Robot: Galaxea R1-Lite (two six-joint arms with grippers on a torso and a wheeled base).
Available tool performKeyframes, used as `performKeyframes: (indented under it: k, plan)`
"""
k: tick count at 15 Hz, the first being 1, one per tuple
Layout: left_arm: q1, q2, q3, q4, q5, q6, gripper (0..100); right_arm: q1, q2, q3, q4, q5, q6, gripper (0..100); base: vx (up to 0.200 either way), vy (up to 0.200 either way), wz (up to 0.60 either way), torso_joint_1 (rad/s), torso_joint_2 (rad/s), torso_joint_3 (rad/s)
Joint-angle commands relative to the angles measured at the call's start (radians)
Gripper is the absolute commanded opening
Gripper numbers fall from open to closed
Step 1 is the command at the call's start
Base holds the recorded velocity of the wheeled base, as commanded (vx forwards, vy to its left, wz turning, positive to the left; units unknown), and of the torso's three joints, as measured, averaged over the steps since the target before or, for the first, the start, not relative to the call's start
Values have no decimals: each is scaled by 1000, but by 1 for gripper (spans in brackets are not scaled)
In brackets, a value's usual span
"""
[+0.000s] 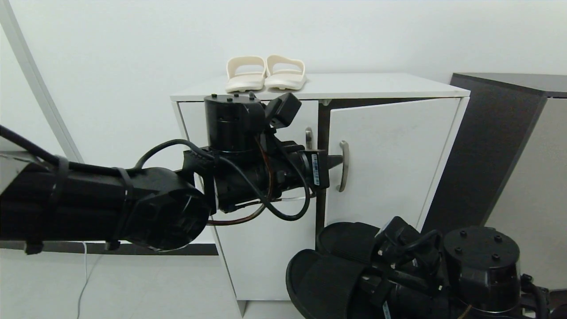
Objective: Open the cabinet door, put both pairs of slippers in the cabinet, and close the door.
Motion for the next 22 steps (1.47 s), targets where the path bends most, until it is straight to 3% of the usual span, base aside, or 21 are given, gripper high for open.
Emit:
performKeyframes:
  k: [1,5,7,10,11,12,19,22]
  plan:
    - [18,-37,13,0,2,-4,0,2,-1,0,-1,0,-1,0,0,0,0,0,0,0]
    - [81,-34,2,1,-7,-44,0,2,-2,0,-1,-2,-1,0,0,0,0,0,0,0]
    - [102,1,-30,0,-44,-54,0,2,-1,2,1,-2,-1,0,0,0,0,0,0,0]
    - [131,88,-128,0,-79,-57,0,3,-1,2,1,-2,-1,0,0,0,0,0,0,0]
    - [136,105,-145,0,-79,-65,0,3,-1,2,1,-2,-3,0,0,0,0,0,0,0]
    - [139,131,-185,0,-79,-93,0,3,-1,3,1,-2,-3,0,0,0,0,0,0,0]
    - [131,184,-254,0,-78,-105,0,31,4,10,4,-3,-1,0,-29,0,0,0,0,1]
    - [48,130,-160,-32,-72,-94,0,36,4,10,6,-3,-1,0,-200,0,0,4,-1,2]
